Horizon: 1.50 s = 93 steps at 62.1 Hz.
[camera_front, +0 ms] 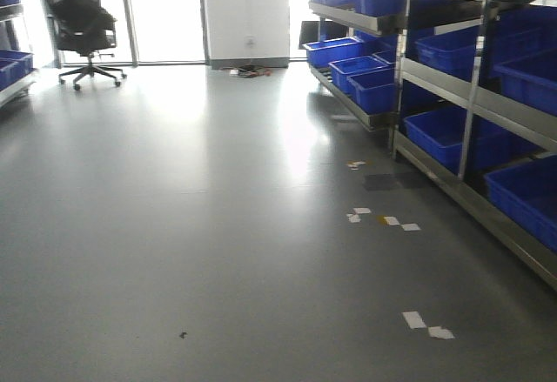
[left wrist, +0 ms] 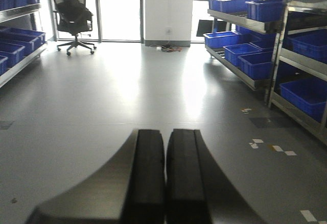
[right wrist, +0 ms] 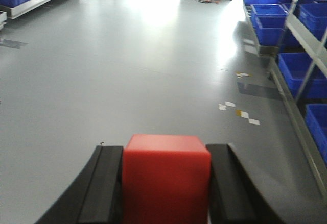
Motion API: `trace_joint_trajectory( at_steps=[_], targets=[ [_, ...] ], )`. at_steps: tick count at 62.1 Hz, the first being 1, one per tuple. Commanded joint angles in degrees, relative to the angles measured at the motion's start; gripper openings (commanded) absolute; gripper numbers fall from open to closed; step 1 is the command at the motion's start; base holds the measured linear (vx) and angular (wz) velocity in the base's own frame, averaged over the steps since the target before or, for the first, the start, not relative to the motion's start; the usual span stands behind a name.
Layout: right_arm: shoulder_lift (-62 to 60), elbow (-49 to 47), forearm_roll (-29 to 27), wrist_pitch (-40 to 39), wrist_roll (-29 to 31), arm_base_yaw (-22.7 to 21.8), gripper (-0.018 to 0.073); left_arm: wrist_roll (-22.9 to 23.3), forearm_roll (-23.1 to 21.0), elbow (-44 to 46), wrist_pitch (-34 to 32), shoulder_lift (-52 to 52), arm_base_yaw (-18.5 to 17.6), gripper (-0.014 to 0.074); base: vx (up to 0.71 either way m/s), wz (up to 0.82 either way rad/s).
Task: Pick red cube and place on left shelf
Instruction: 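Drive the base away from the table holding the red cube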
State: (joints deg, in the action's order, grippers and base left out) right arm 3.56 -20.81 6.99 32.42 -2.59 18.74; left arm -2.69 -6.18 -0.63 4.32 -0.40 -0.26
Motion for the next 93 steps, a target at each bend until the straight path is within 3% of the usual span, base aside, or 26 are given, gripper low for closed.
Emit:
trace_joint_trajectory(
  at_steps=[1,38,93],
  targets=[
    [0.77,-1.48,0.98,-4.79,0.13,-0.42,0.0059,0.42,-0.37,-1.36,-5.50,-0.87,-0.42,0.0102,0.10,0.61],
    [0.77,-1.48,0.98,-4.79,0.13,-0.42,0.0059,0.42,-0.37,-1.36,-5.50,-0.87,-0.42,0.0102,0.31,0.31],
    [0.77,-1.48,0.98,-4.79,0.13,-0.42,0.0059,0.42,-0.37,-1.36,-5.50,-0.87,-0.42,0.0102,0.59,0.02]
  ],
)
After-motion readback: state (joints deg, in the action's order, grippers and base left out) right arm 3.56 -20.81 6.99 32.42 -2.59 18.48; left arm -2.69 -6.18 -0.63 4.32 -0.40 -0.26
